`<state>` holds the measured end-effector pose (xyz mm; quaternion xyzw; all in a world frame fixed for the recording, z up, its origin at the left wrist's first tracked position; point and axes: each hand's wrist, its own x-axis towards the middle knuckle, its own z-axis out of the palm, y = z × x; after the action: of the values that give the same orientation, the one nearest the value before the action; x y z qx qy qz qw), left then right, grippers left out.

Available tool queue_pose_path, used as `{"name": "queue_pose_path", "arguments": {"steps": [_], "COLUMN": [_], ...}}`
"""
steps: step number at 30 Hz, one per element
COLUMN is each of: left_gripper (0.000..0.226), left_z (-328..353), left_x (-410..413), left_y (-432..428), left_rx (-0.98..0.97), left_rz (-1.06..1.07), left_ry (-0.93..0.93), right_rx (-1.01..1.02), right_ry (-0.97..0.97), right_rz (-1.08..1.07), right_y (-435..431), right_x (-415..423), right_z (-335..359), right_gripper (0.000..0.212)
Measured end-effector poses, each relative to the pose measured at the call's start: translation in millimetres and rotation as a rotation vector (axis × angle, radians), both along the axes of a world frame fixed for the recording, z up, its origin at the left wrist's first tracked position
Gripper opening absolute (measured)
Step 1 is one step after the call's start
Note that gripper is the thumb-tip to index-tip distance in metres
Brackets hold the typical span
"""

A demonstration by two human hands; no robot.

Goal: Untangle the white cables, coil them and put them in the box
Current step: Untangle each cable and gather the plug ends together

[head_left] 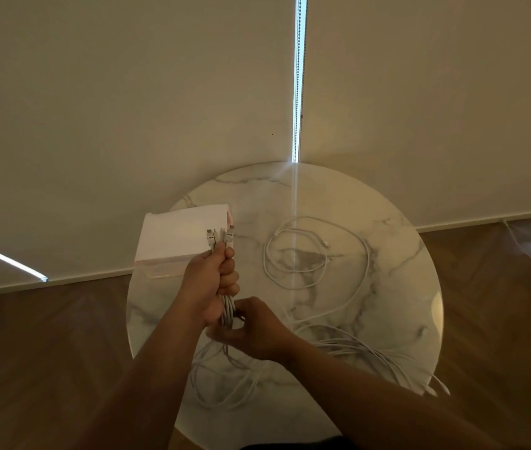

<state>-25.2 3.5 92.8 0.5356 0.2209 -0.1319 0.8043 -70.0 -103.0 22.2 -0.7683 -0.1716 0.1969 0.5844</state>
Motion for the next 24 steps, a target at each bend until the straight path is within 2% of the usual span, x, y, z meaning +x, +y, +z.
{"name": "queue_pose_path", "arguments": {"steps": [5, 11, 16, 20, 24], "left_gripper": [0.036, 0.037, 0.037, 0.038, 0.037], "left_z": [14.9, 34.7, 55.1, 47.4, 30.7], "left_x": [8.2, 28.5, 39.8, 42.3, 42.0], "left_y": [6.8, 44.8, 79.9, 85.4, 99.0], "left_rx": [0.001, -0.041, -0.090, 0.032, 0.149], "left_rz": [-0.015, 0.079, 0.180, 0.160, 0.178], "left_ry": [0.003, -0.034, -0.086, -0.078, -0.065], "right_rx": [-0.073, -0.272, -0.467, -0.535, -0.536], "right_ry": [0.156, 0.352, 0.286, 0.264, 0.253], "right_rz": [0.126, 0.273, 0.333, 0.347, 0.164], "right_y": [-5.7, -44.6, -61.5, -66.0, -88.1], "right_x": [4.8, -8.8, -24.7, -33.5, -37.5], "right_z": [2.8, -25.3, -48.8, -53.5, -58.1], "right_gripper": [0.042, 0.035, 0.041, 0.041, 0.043]}}
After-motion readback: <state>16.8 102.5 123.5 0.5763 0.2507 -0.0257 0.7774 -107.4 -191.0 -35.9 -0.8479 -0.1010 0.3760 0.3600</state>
